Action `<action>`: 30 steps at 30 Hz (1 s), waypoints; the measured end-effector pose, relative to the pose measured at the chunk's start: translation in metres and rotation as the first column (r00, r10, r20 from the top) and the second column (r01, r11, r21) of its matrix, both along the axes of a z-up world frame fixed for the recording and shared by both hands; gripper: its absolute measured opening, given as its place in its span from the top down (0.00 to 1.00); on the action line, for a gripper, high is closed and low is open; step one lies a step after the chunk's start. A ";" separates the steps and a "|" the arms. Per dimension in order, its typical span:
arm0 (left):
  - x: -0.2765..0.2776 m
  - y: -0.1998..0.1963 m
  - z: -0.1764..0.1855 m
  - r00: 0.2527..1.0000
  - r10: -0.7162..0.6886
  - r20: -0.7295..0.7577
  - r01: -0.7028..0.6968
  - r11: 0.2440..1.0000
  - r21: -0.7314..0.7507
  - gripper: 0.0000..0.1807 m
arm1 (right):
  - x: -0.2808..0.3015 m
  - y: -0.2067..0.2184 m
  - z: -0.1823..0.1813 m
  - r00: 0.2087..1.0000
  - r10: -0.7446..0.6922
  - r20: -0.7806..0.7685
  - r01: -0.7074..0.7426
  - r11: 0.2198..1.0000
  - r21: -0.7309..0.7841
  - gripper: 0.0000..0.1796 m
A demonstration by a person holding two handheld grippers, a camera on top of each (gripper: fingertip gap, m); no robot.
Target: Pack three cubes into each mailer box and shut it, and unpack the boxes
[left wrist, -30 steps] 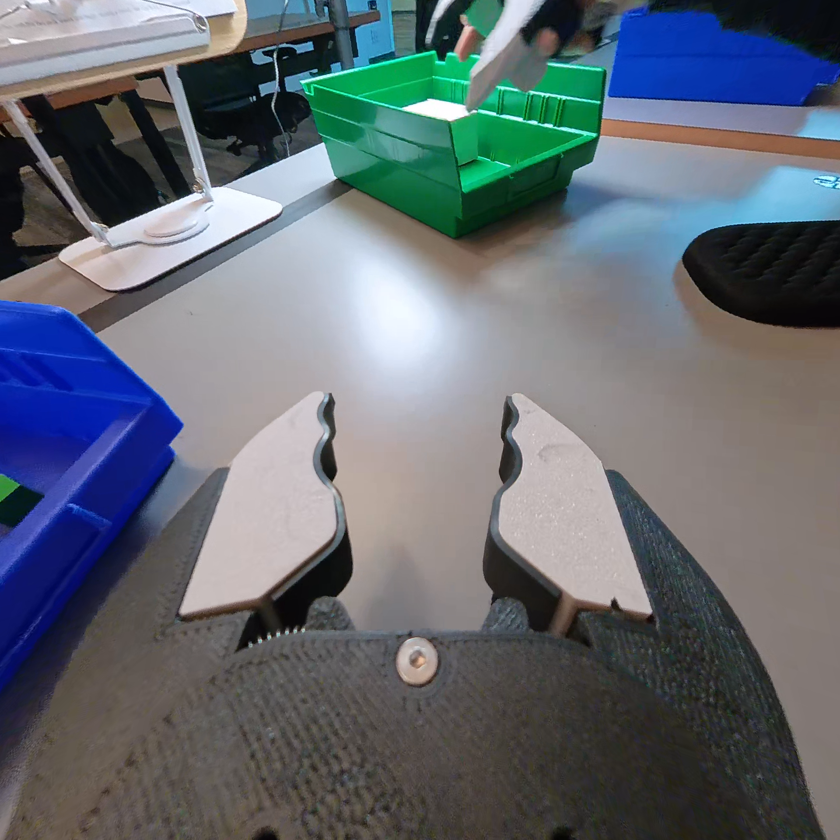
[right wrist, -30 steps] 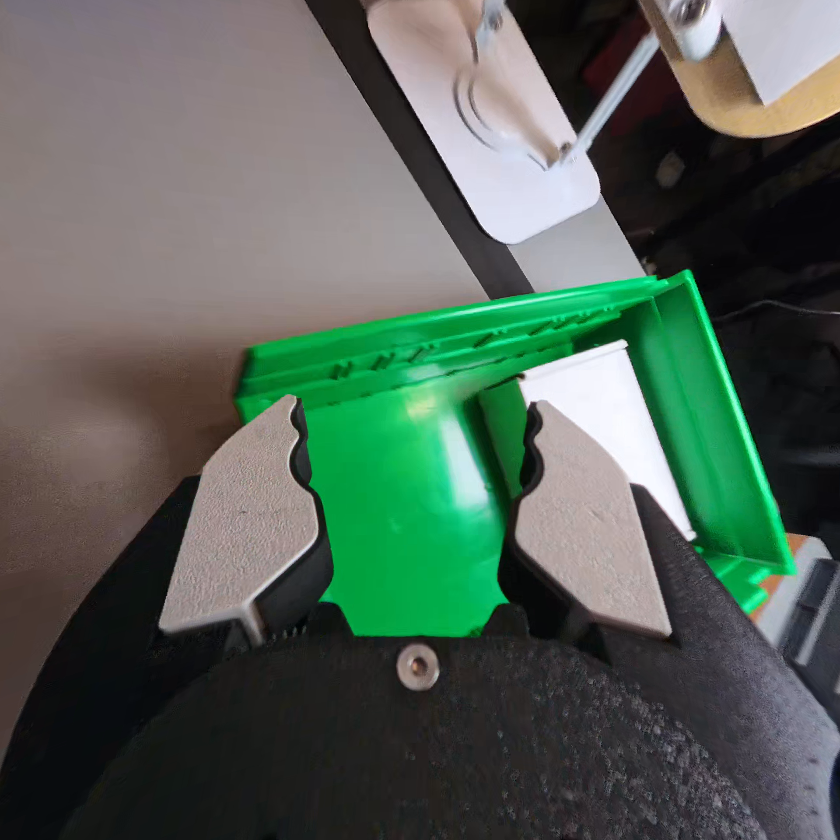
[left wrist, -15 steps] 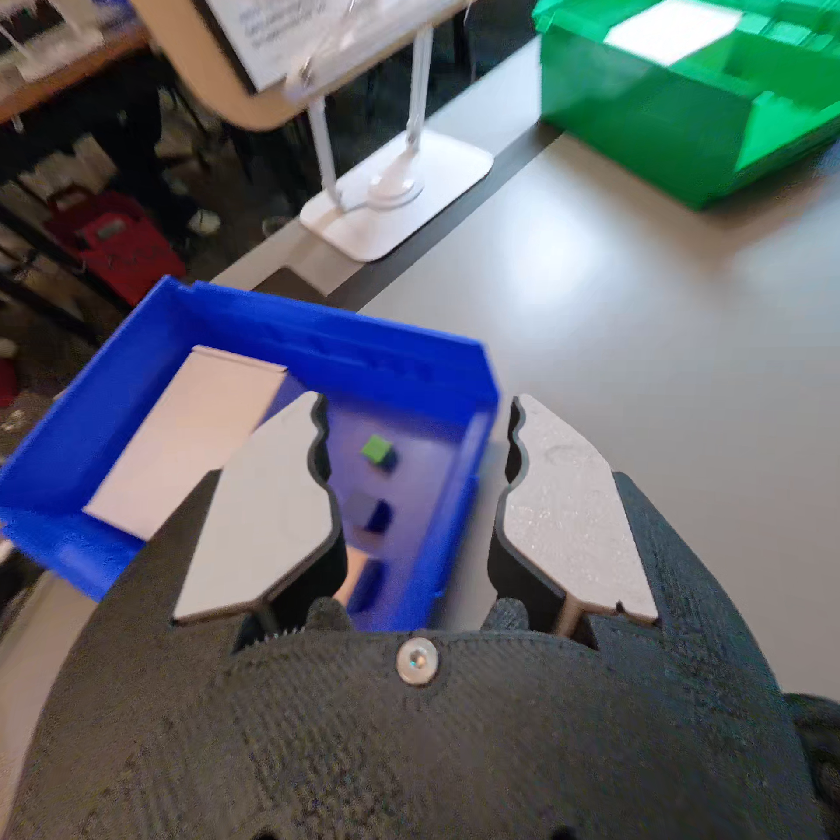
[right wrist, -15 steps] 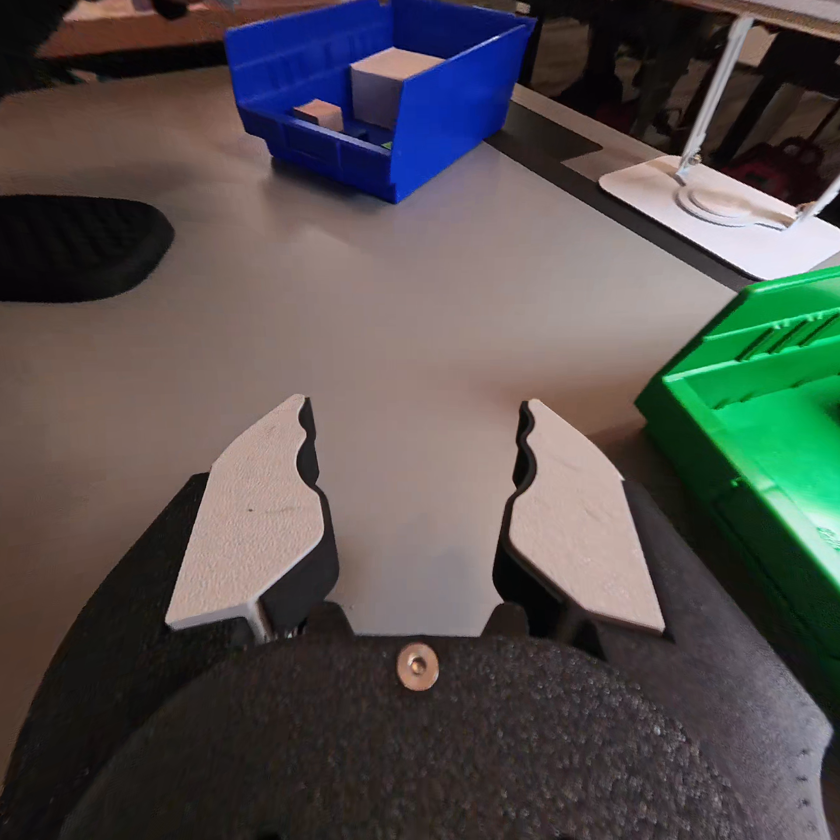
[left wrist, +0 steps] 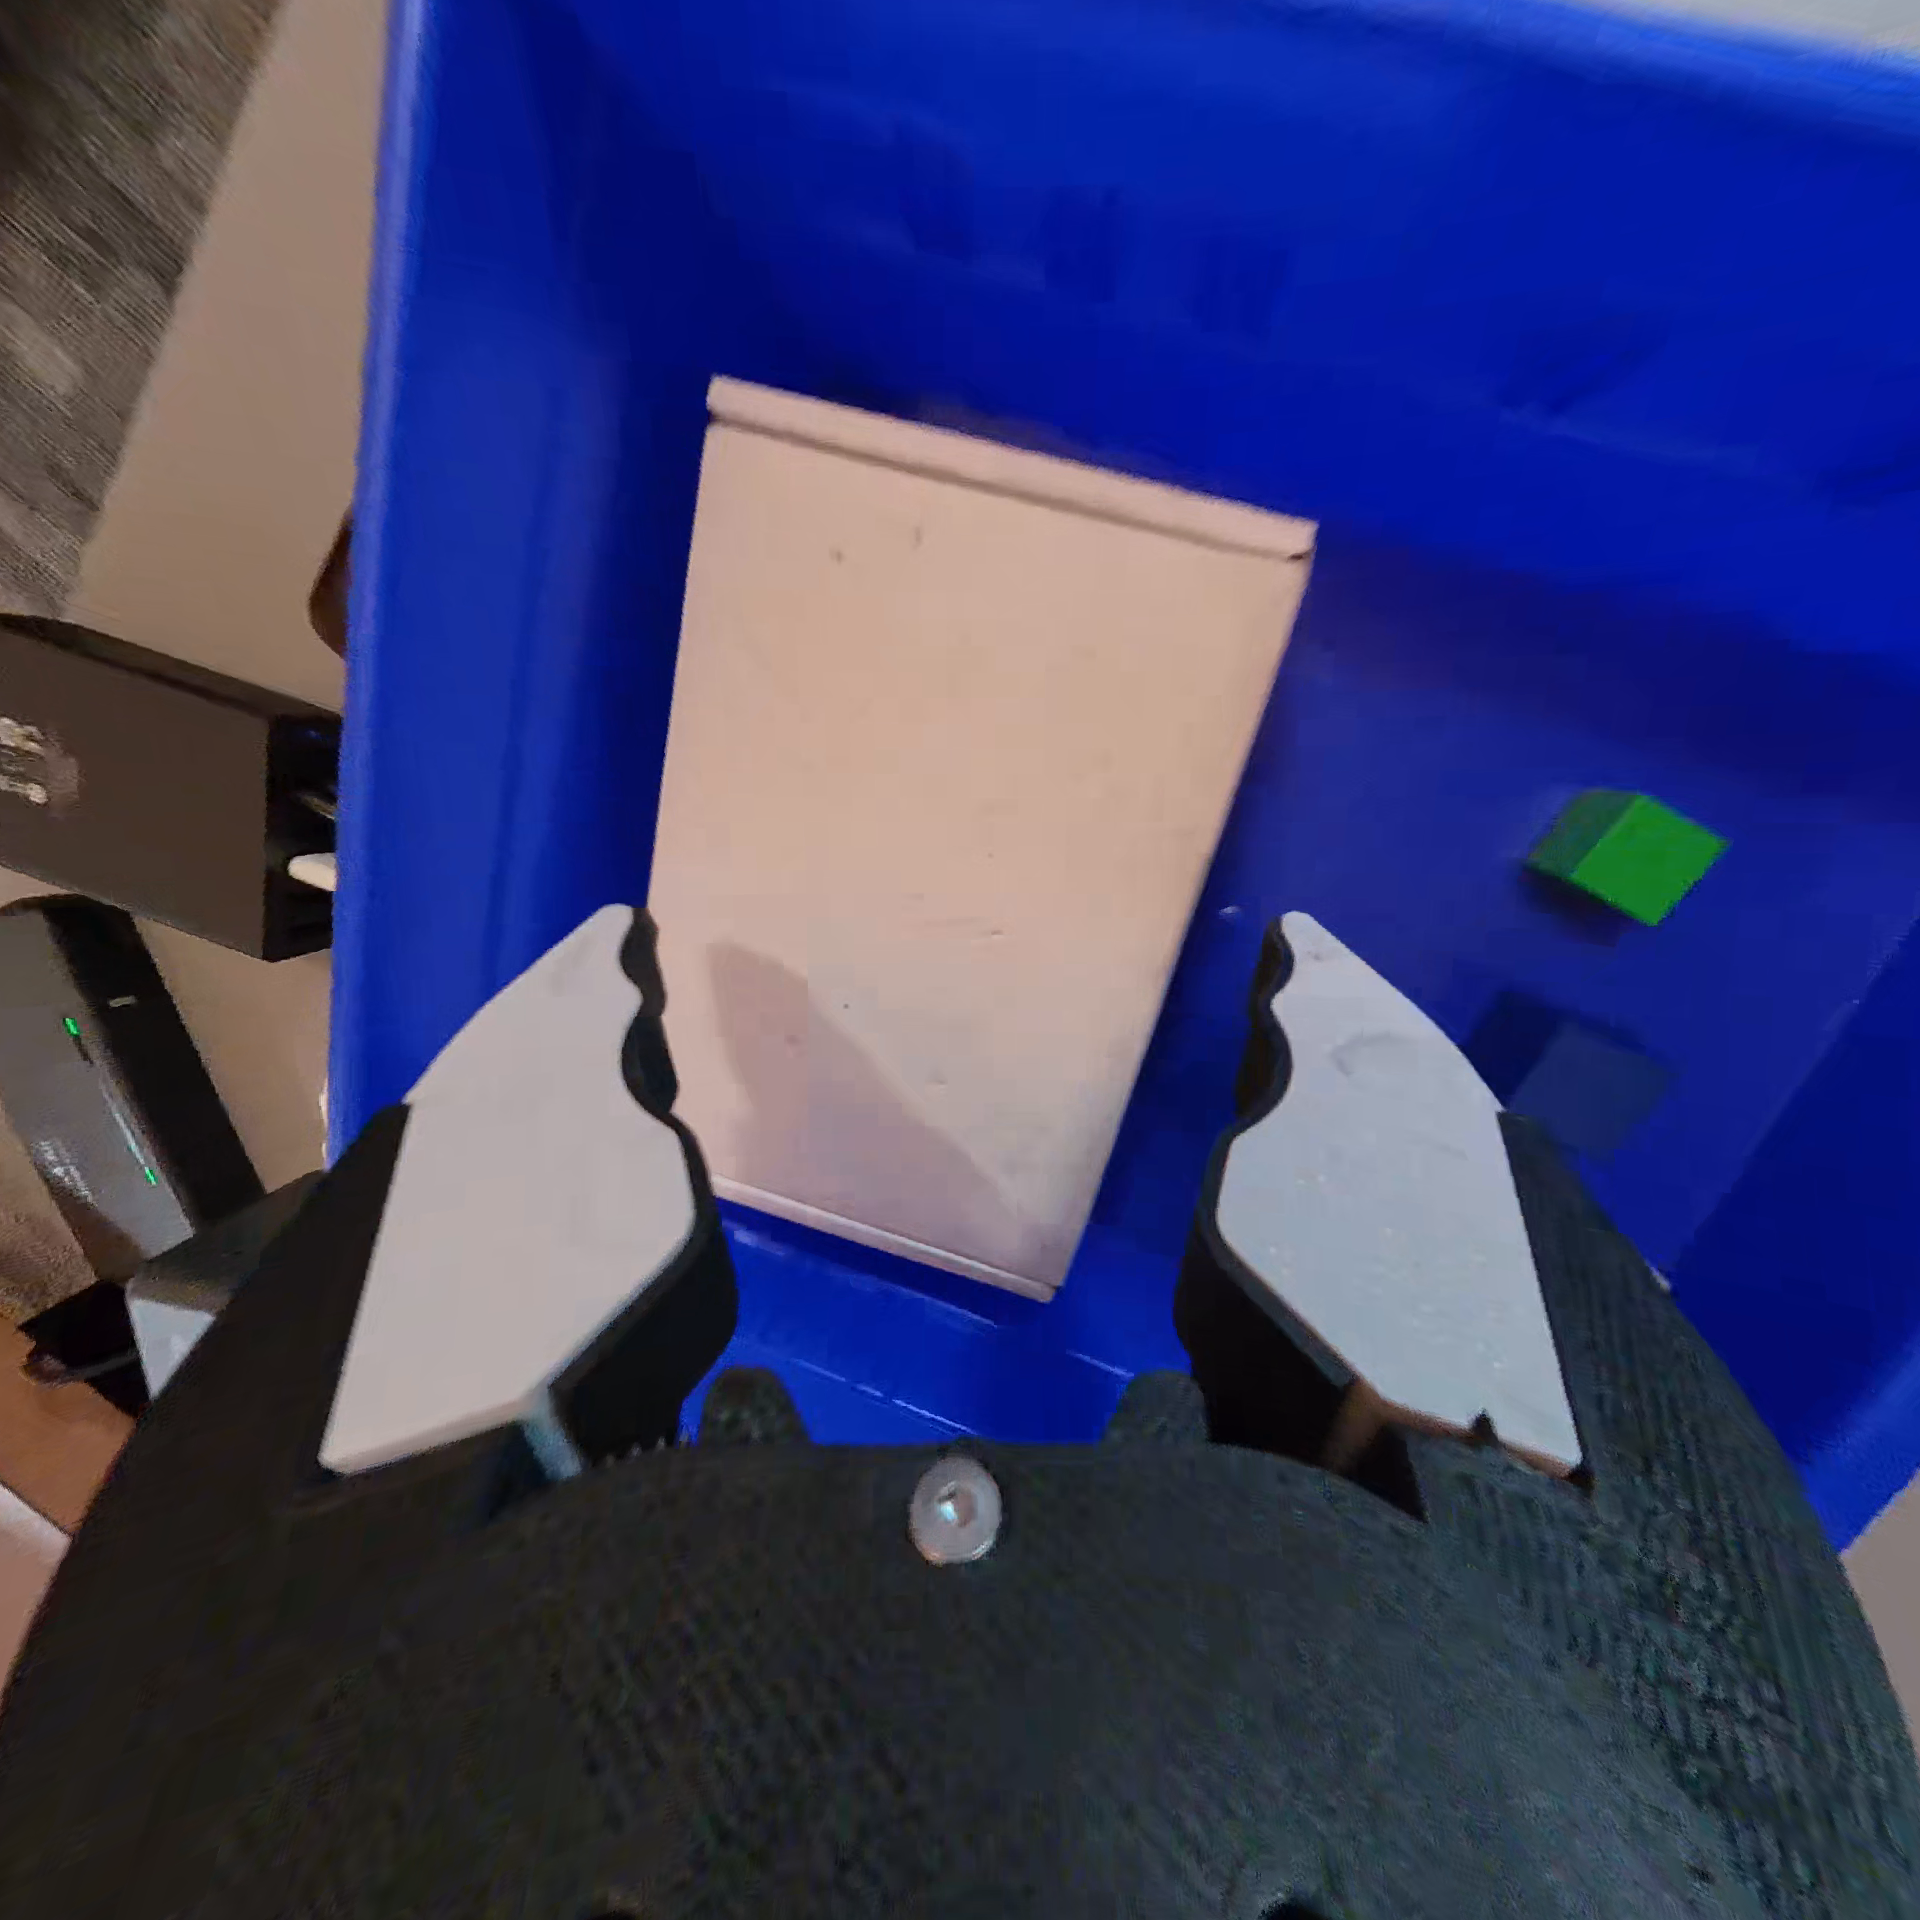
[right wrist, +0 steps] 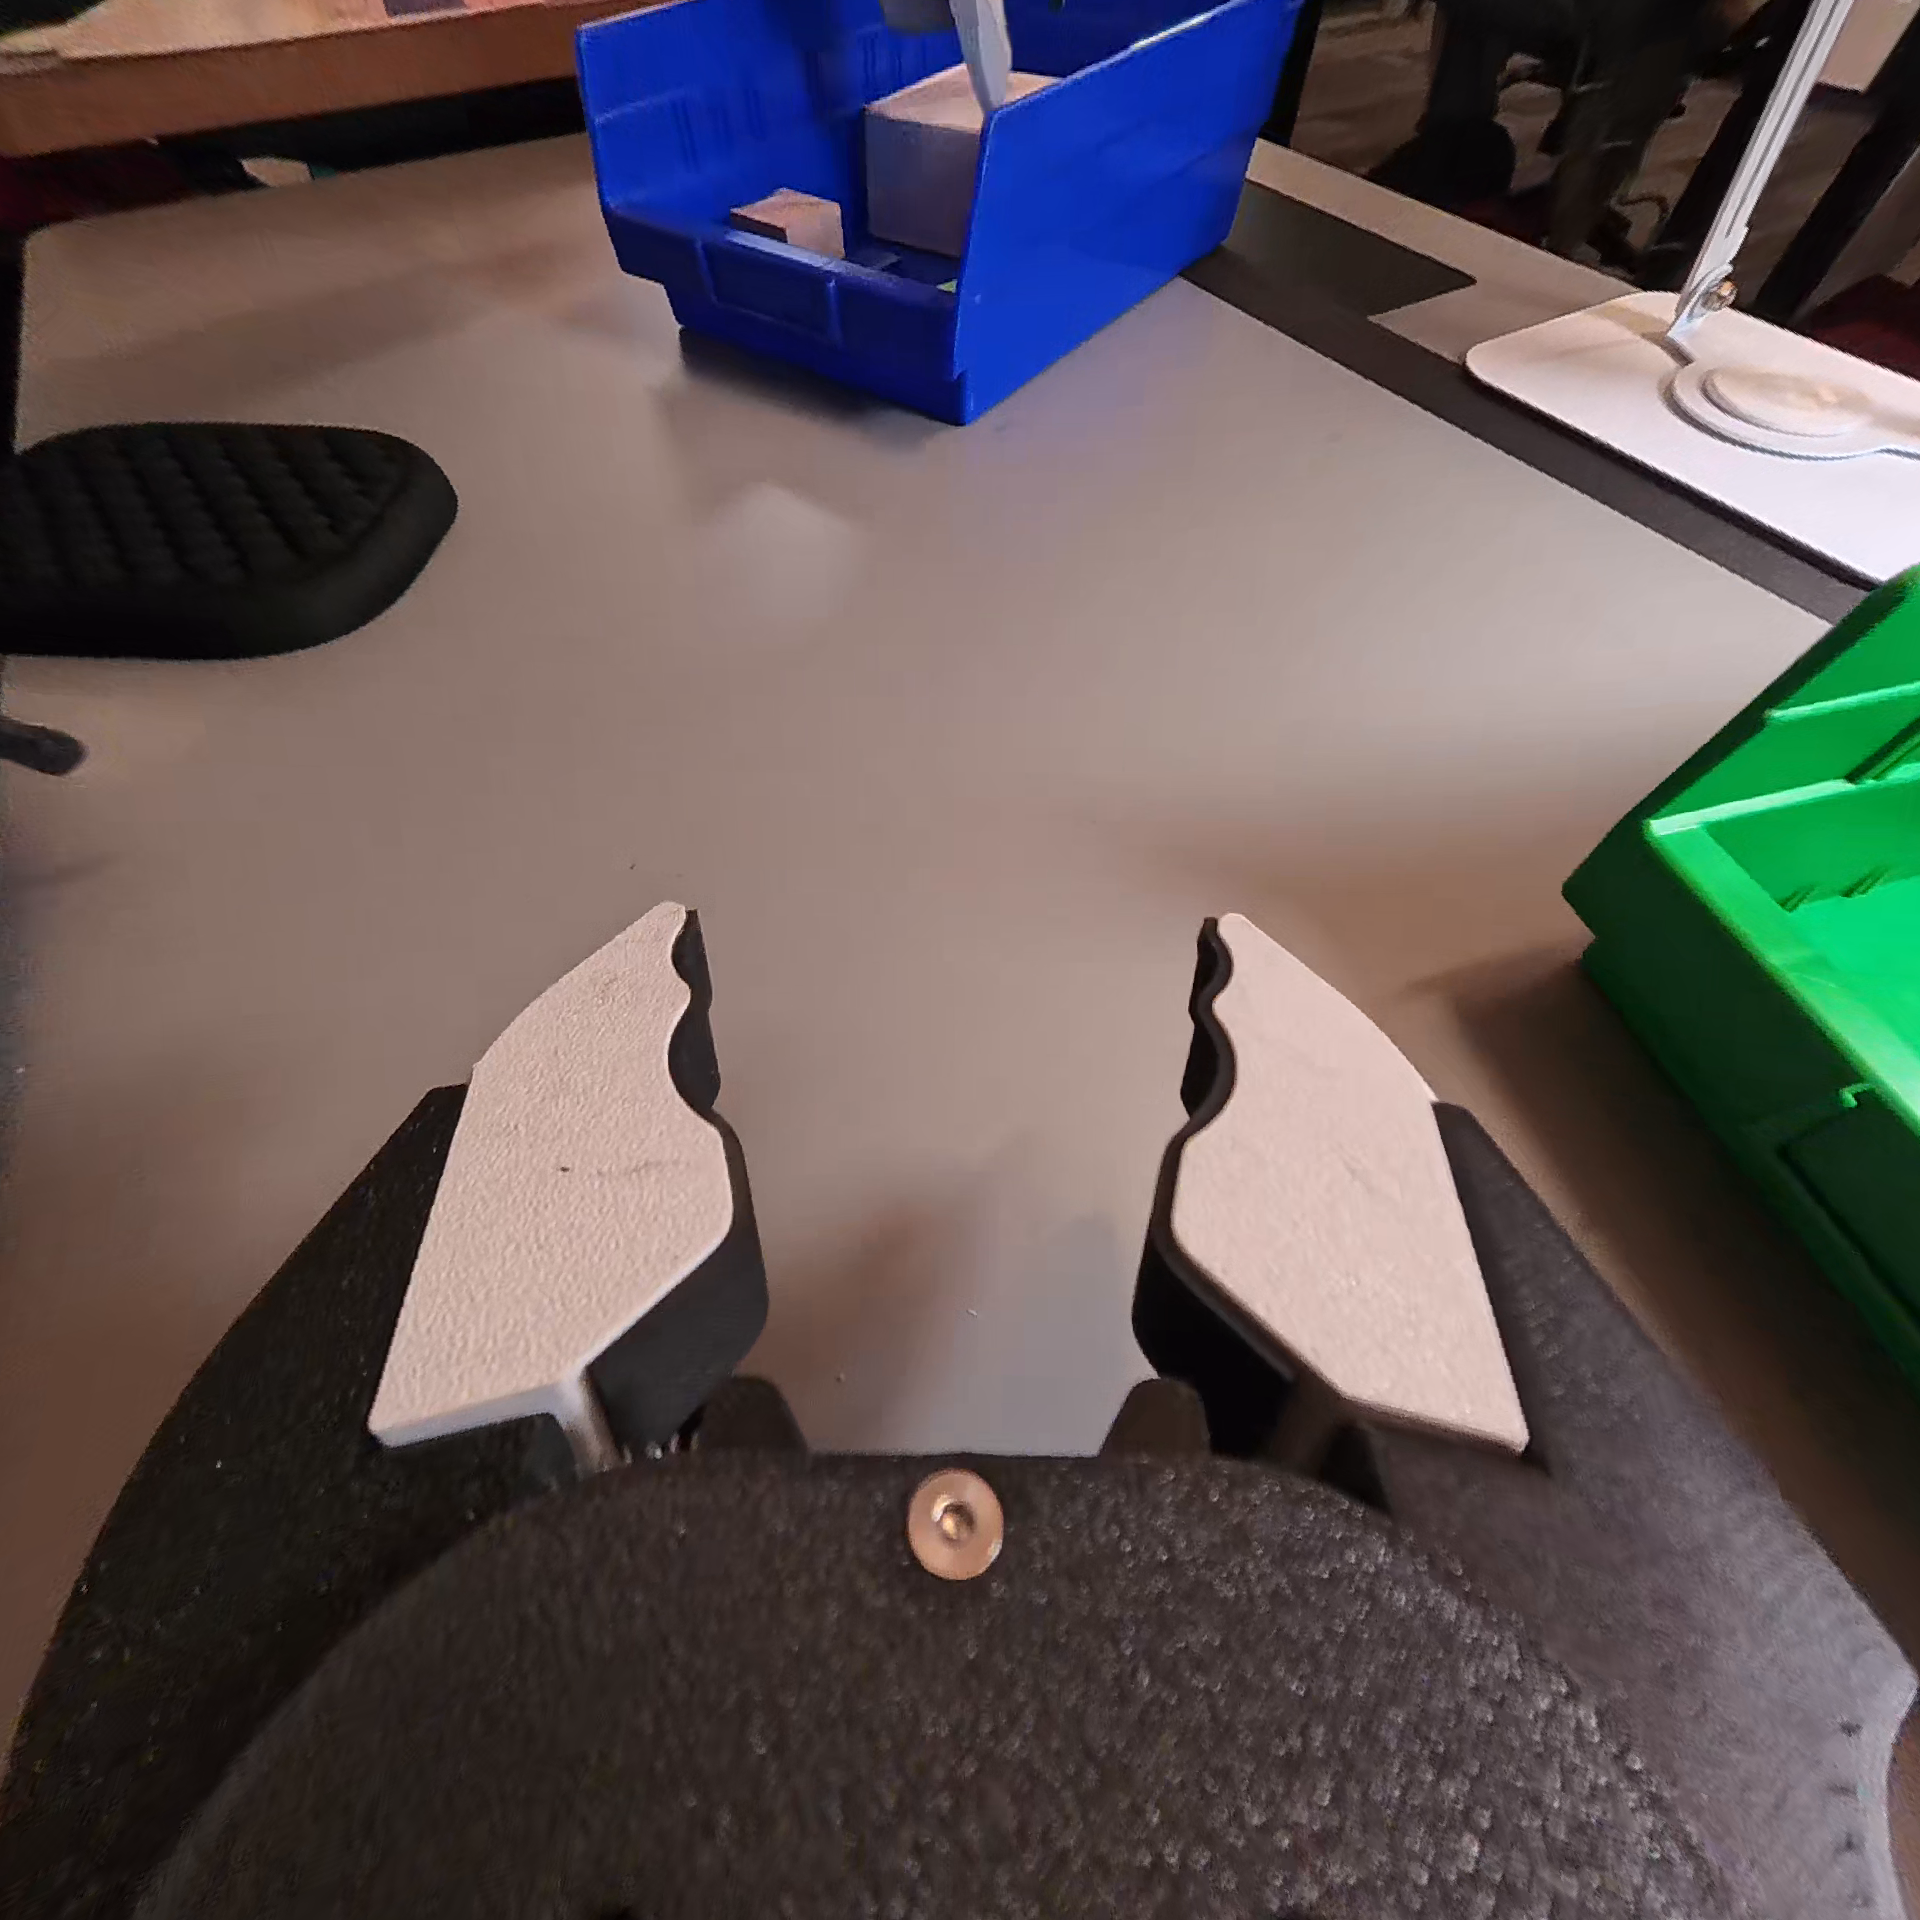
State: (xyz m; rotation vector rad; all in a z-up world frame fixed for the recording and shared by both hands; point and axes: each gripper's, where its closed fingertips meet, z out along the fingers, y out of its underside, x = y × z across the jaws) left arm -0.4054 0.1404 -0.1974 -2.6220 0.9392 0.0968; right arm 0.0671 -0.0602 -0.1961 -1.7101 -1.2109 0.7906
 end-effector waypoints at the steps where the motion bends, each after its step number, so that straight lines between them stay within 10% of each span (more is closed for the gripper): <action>1: -0.005 0.002 -0.005 1.000 -0.005 -0.018 0.005 0.999 -0.032 0.39 | 0.000 0.001 0.000 1.000 0.000 -0.005 0.000 1.000 -0.009 0.51; 20: 0.005 -0.019 -0.037 0.941 -0.243 -0.236 0.182 0.950 -0.255 0.33 | 0.000 -0.001 0.001 0.998 0.034 -0.048 -0.038 0.996 -0.076 0.56; 30: 0.007 -0.028 0.047 0.944 -0.192 -0.268 0.173 0.980 -0.093 0.33 | 0.001 -0.005 0.004 0.999 0.037 -0.034 -0.038 0.999 -0.007 0.56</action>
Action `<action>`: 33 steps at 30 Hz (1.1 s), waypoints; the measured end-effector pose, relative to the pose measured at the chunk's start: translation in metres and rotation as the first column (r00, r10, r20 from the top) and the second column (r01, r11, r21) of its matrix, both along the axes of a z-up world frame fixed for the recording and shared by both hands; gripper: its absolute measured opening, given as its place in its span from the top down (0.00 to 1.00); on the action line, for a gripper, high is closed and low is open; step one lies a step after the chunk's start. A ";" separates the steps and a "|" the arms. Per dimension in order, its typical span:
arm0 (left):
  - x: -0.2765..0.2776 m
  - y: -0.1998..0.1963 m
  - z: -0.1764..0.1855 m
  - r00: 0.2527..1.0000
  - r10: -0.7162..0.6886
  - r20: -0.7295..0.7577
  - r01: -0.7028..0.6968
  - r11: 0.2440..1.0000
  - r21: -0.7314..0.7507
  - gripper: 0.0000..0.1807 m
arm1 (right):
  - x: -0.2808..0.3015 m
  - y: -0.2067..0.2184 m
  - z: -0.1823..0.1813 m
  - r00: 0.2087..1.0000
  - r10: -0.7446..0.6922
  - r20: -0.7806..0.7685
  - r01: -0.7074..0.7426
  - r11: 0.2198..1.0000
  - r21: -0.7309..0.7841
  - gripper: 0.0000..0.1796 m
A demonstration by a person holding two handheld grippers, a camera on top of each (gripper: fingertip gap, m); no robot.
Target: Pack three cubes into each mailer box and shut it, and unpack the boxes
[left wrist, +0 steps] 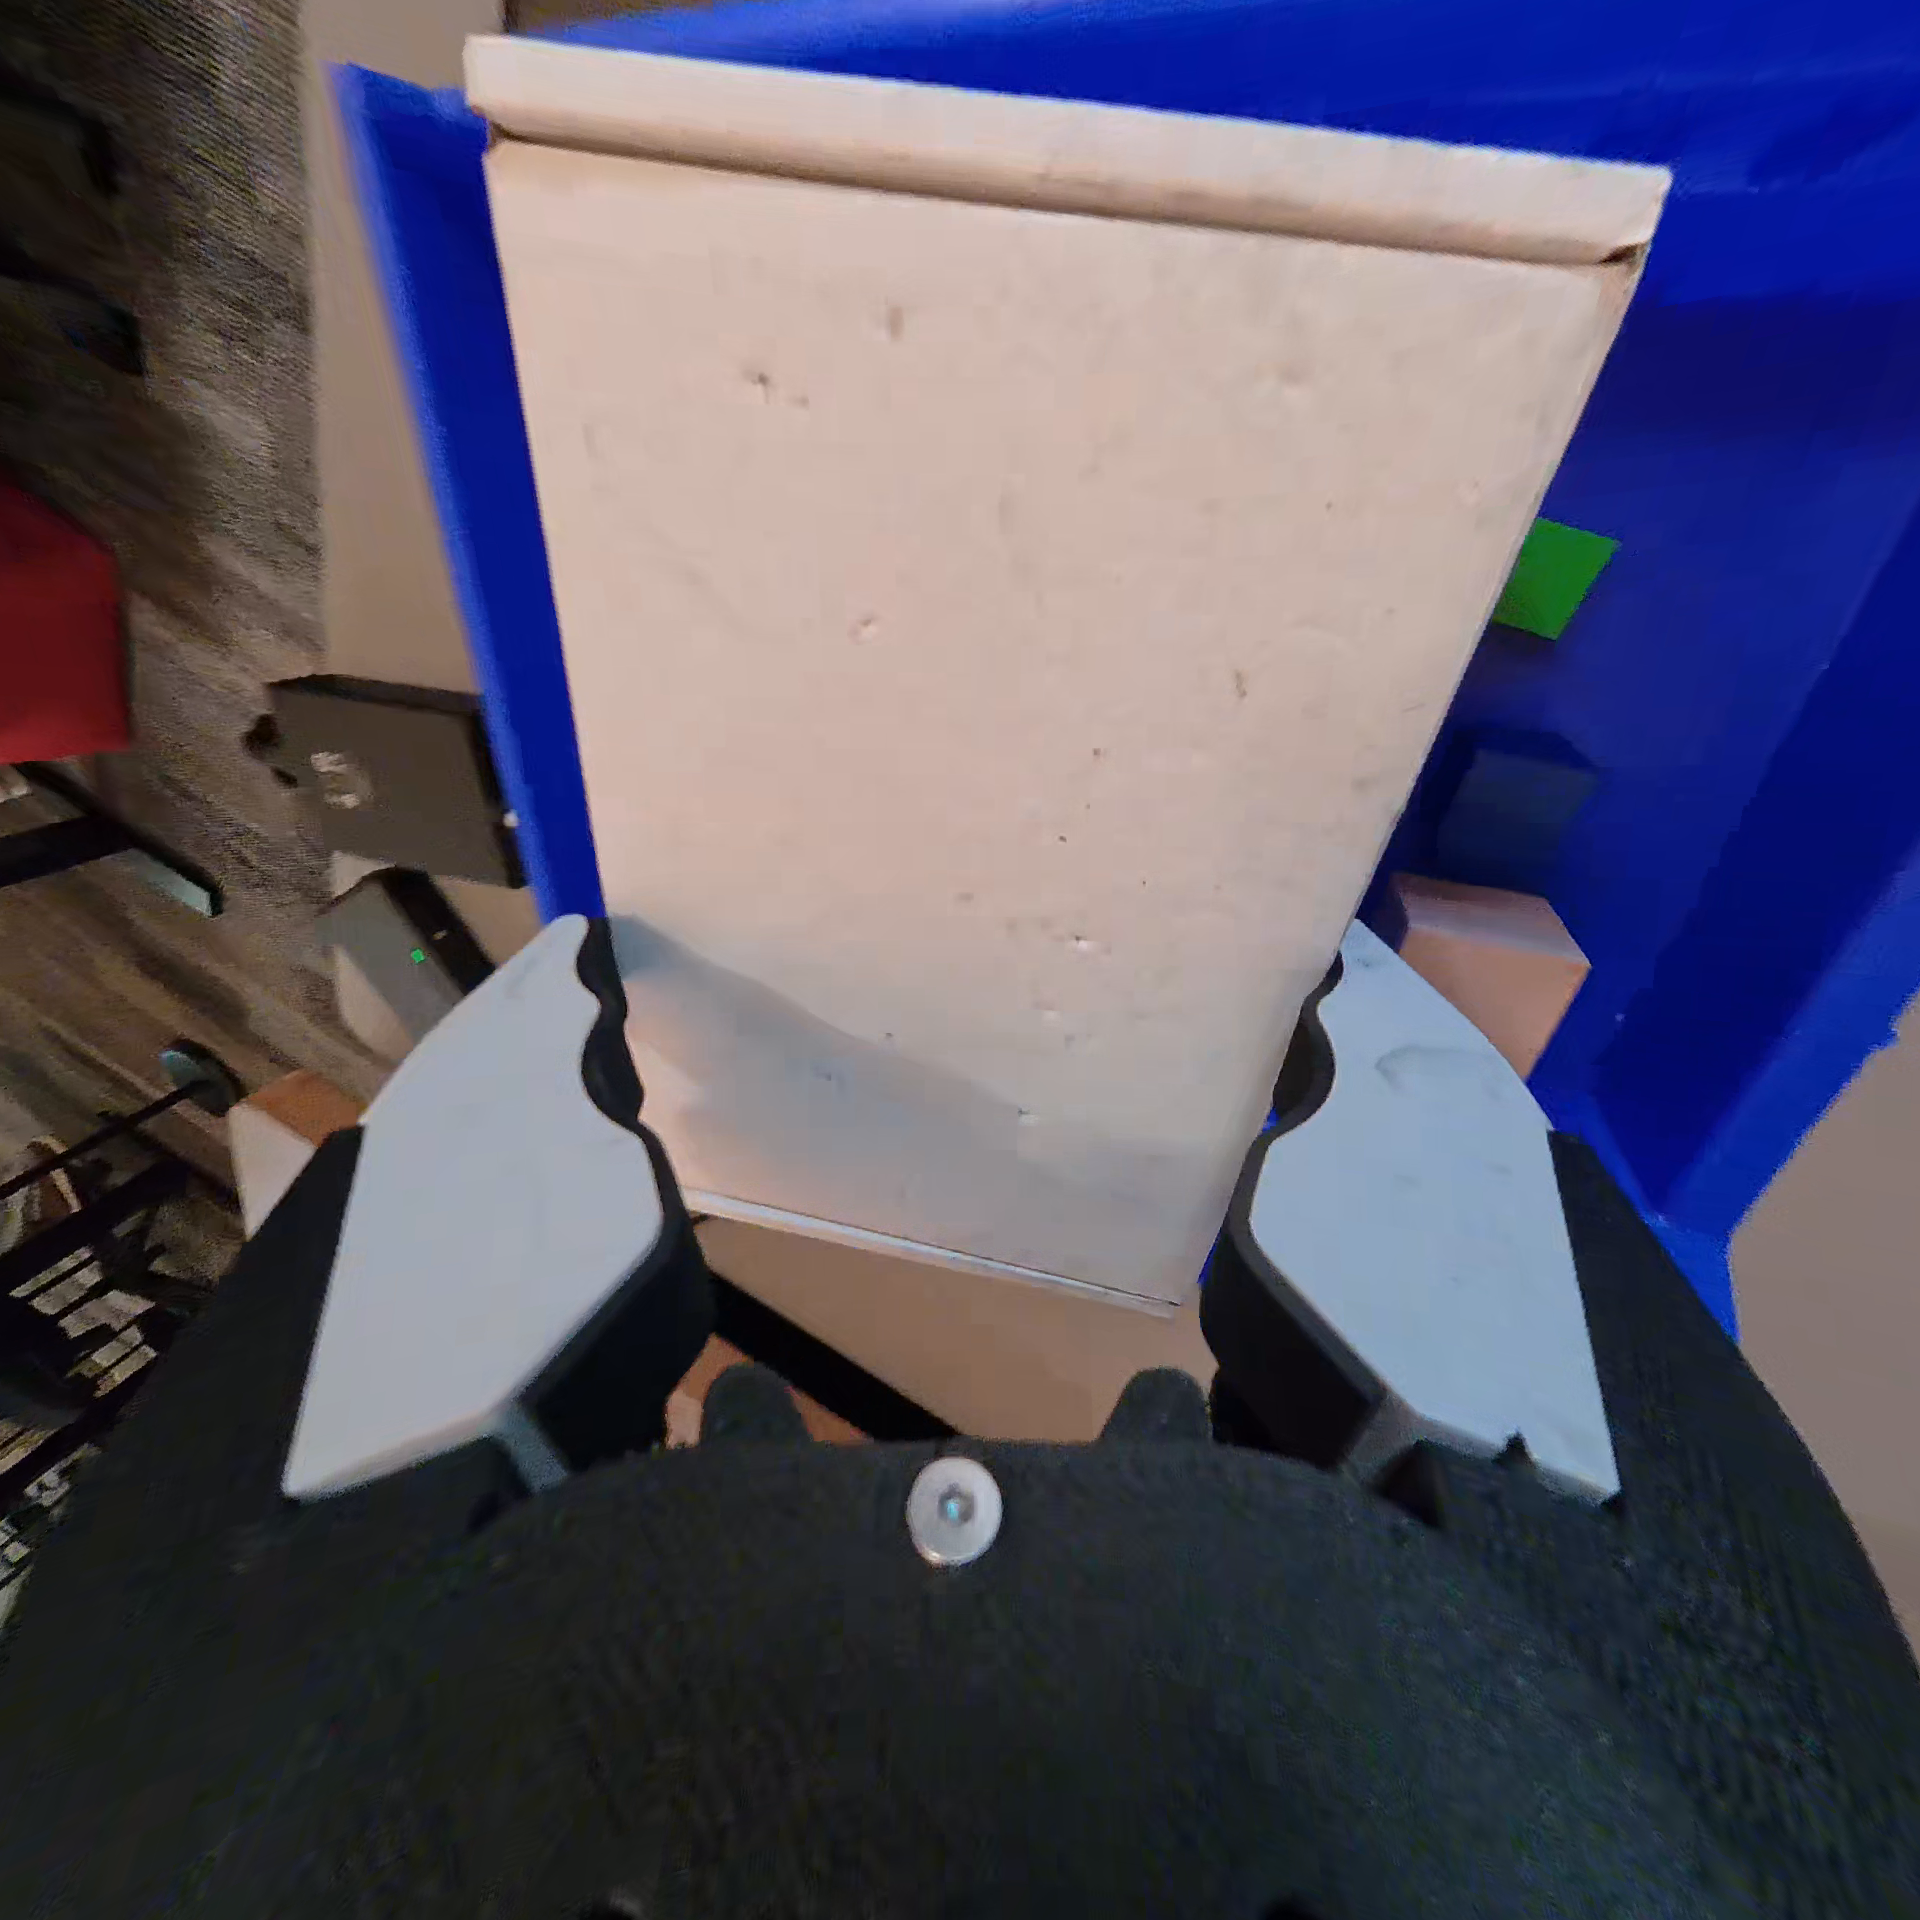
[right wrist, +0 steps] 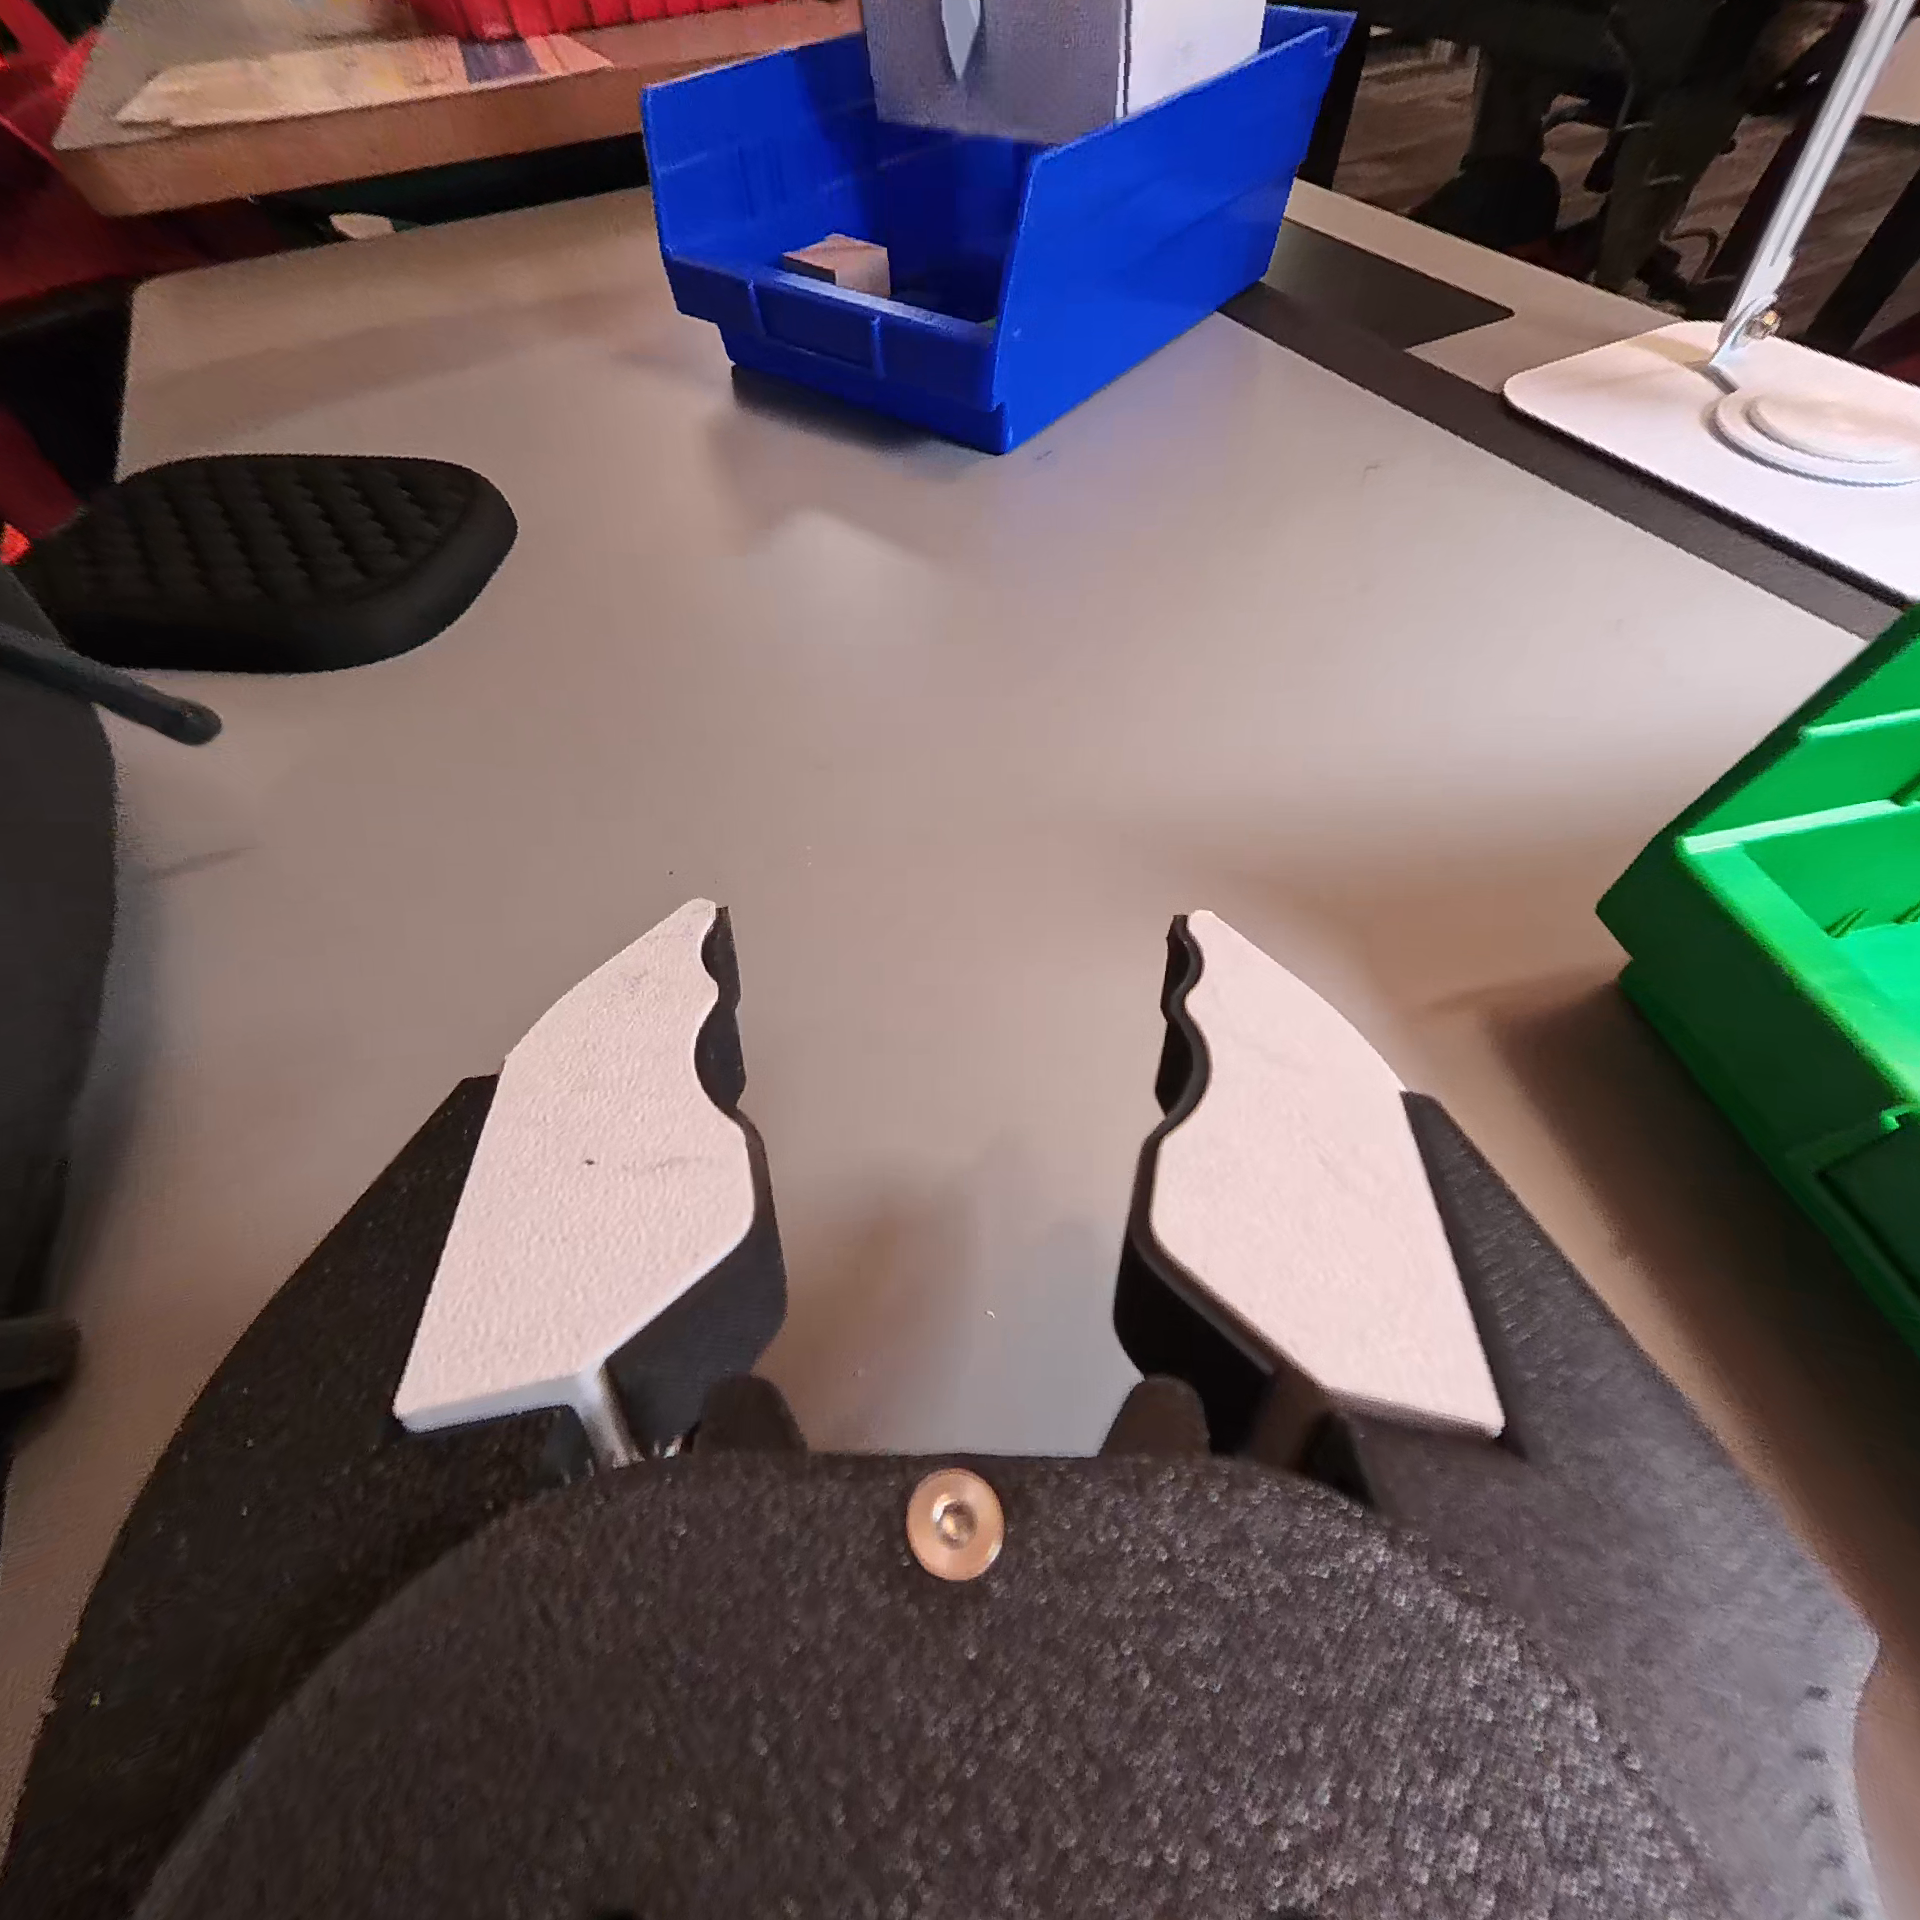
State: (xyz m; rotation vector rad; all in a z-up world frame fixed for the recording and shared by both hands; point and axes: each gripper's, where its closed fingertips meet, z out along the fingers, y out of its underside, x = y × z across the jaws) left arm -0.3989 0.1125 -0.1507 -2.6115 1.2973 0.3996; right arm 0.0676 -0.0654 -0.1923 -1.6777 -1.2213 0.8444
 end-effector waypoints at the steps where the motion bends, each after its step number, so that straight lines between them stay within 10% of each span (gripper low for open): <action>1: 0.002 -0.003 0.012 1.000 -0.003 -0.002 0.003 1.000 0.016 0.33 | 0.000 -0.001 0.000 1.000 0.002 0.004 -0.002 1.000 0.010 0.56; 12: 0.125 -0.079 0.080 0.975 -0.203 0.094 0.201 0.979 0.028 0.33 | -0.006 -0.011 0.002 0.998 0.021 0.051 -0.028 0.989 0.146 0.55; 20: 0.274 -0.157 0.029 0.877 -0.415 0.242 0.439 0.897 -0.053 0.33 | -0.020 -0.024 0.004 0.995 0.043 0.095 -0.076 0.924 0.374 0.54; 33: 0.363 -0.236 -0.057 0.865 -0.271 0.421 0.452 0.784 -0.425 0.33 | -0.046 -0.041 0.009 0.973 -0.021 0.229 -0.175 0.580 0.796 0.49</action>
